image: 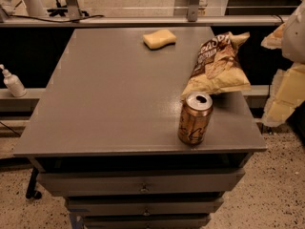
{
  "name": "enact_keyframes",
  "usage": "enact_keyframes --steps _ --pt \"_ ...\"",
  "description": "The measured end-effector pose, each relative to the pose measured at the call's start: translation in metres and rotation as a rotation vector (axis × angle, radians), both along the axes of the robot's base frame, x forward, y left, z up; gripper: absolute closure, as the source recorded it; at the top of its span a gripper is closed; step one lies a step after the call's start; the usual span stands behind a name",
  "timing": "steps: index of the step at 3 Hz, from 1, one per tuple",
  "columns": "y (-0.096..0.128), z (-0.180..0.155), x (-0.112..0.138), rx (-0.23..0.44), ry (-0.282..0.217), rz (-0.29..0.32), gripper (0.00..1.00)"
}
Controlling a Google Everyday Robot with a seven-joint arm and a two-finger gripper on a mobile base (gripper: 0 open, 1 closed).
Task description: Pick brown chip bag
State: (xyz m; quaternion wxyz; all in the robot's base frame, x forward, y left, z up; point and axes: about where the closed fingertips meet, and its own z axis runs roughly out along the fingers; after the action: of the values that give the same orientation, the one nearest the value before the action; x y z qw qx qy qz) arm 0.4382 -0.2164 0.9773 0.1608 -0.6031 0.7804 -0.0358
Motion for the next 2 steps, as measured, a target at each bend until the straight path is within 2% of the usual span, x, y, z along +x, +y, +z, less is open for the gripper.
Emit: enact_keyframes --steps 1,2 --pt "0.001 0.000 0.001 0.005 -0.005 -0.004 0.00" --pt "0.000 -0.008 0.025 0.022 -0.043 -0.005 0.00"
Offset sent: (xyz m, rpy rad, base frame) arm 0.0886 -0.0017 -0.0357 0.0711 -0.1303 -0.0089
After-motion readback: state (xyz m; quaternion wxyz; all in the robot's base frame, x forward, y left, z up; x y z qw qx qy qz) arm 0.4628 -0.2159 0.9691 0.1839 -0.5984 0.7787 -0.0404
